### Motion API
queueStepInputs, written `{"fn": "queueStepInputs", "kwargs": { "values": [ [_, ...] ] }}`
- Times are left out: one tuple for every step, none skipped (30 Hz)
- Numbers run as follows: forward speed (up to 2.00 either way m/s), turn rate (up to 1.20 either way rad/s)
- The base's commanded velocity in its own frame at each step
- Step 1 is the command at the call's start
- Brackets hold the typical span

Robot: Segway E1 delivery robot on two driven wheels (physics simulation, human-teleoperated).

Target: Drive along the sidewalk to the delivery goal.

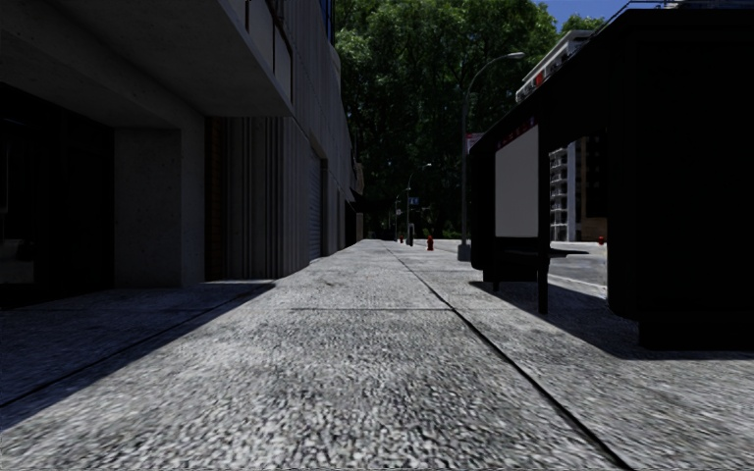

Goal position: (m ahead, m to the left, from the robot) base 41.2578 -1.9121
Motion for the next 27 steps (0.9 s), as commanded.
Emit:
{"fn": "queueStepInputs", "kwargs": {
  "values": [
    [2.00,0.00],
    [2.00,0.00],
    [2.00,0.00],
    [2.00,0.00],
    [2.00,0.00],
    [2.00,0.00],
    [2.00,0.00],
    [2.00,0.00],
    [2.00,0.00],
    [2.00,0.00],
    [2.00,0.00],
    [2.00,0.00],
    [2.00,0.00],
    [2.00,0.00],
    [2.00,0.00],
    [2.00,0.00],
    [2.00,0.00],
    [2.00,0.00],
    [2.00,0.00],
    [2.00,0.00],
    [2.00,0.00],
    [2.00,0.00],
    [2.00,0.00],
    [2.00,0.00],
    [2.00,0.00],
    [2.00,0.00],
    [2.00,0.00]
  ]
}}
